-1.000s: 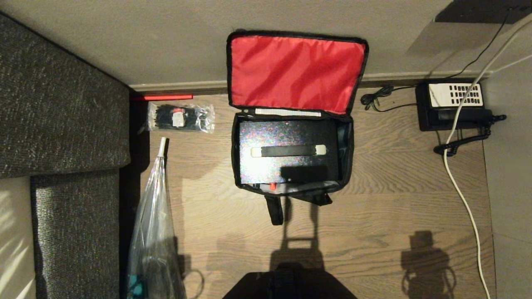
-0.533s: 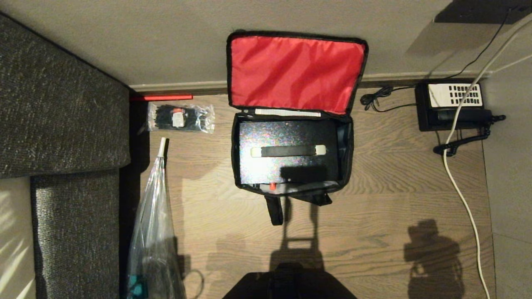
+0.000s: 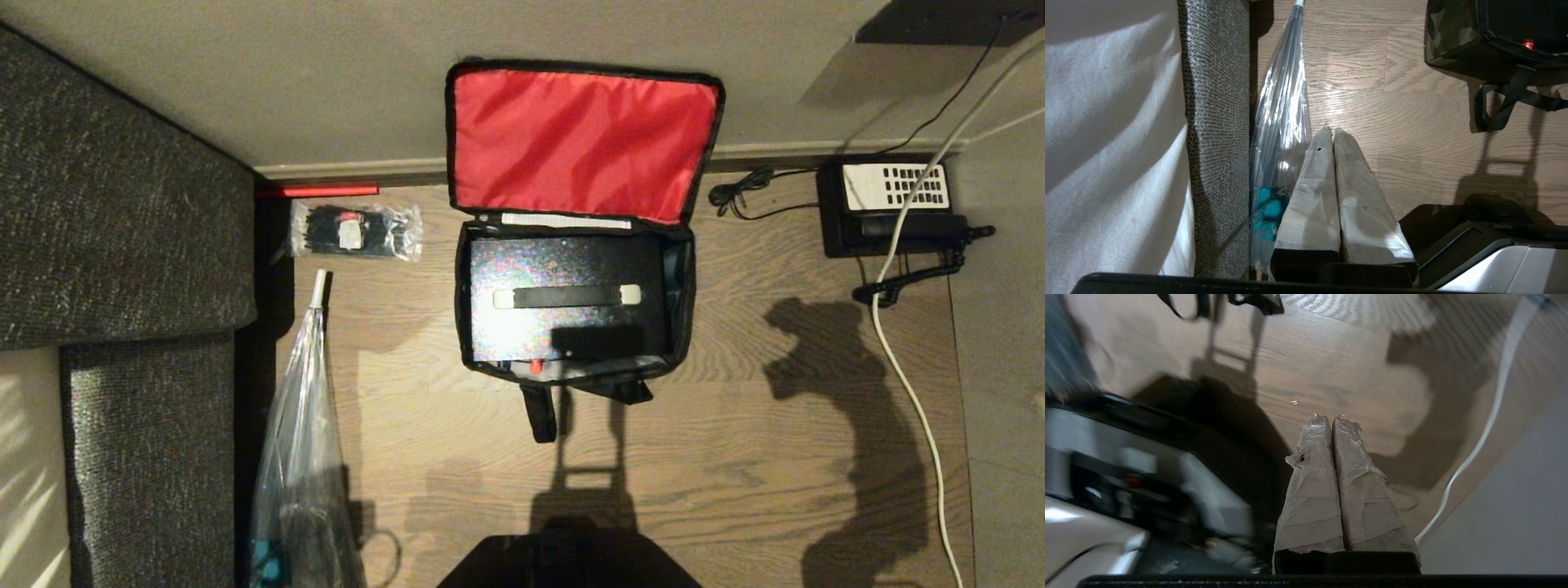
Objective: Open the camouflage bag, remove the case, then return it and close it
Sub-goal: Grip the handle
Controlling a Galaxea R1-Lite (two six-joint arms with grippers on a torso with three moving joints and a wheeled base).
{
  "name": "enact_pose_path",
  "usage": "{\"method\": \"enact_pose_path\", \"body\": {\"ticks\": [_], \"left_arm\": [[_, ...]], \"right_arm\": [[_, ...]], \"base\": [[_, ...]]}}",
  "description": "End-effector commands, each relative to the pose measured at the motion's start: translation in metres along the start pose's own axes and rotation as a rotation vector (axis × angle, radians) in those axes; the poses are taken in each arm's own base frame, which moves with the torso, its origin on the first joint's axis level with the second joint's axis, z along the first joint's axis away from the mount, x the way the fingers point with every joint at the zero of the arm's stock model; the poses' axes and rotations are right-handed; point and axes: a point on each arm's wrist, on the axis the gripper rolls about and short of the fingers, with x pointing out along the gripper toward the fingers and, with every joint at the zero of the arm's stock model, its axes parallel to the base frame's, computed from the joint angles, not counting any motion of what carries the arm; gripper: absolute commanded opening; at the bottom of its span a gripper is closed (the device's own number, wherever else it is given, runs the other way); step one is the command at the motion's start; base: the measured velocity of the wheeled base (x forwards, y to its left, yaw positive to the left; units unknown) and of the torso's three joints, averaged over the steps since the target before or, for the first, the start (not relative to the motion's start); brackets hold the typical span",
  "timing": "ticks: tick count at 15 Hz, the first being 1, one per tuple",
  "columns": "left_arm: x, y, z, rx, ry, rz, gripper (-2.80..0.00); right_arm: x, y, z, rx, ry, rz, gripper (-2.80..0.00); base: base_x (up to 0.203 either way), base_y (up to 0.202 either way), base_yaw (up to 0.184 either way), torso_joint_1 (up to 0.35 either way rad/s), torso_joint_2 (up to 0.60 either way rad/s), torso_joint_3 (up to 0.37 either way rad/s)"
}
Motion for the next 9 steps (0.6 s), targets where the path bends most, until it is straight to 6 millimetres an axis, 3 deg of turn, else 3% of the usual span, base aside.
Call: {"method": "enact_pose_path", "body": {"ticks": [1, 3, 5, 7, 8, 9], "left_arm": [[0.000, 0.000, -0.001, 0.000, 0.002, 0.001, -2.80], [0.000, 0.000, -0.001, 0.000, 0.002, 0.001, -2.80], [0.000, 0.000, -0.001, 0.000, 0.002, 0.001, -2.80], [0.000, 0.000, -0.001, 0.000, 0.002, 0.001, -2.80], [0.000, 0.000, -0.001, 0.000, 0.002, 0.001, -2.80], [0.000, 0.000, -0.001, 0.000, 0.002, 0.001, -2.80]], "right_arm": [[0.137, -0.015, 0.029, -0.121, 0.168, 0.088, -2.80], [0.206, 0.011, 0.046, -0.281, 0.085, 0.088, -2.80], [0.254, 0.059, 0.055, -0.400, -0.029, 0.122, -2.80], [0.276, 0.103, 0.063, -0.472, -0.159, 0.151, -2.80], [0.279, 0.119, 0.070, -0.512, -0.222, 0.164, 0.00], [0.278, 0.126, 0.074, -0.553, -0.245, 0.163, 0.00]], "base": [[0.000, 0.000, 0.000, 0.000, 0.00, 0.000], [0.000, 0.000, 0.000, 0.000, 0.00, 0.000], [0.000, 0.000, 0.000, 0.000, 0.00, 0.000], [0.000, 0.000, 0.000, 0.000, 0.00, 0.000], [0.000, 0.000, 0.000, 0.000, 0.00, 0.000], [0.000, 0.000, 0.000, 0.000, 0.00, 0.000]]}}
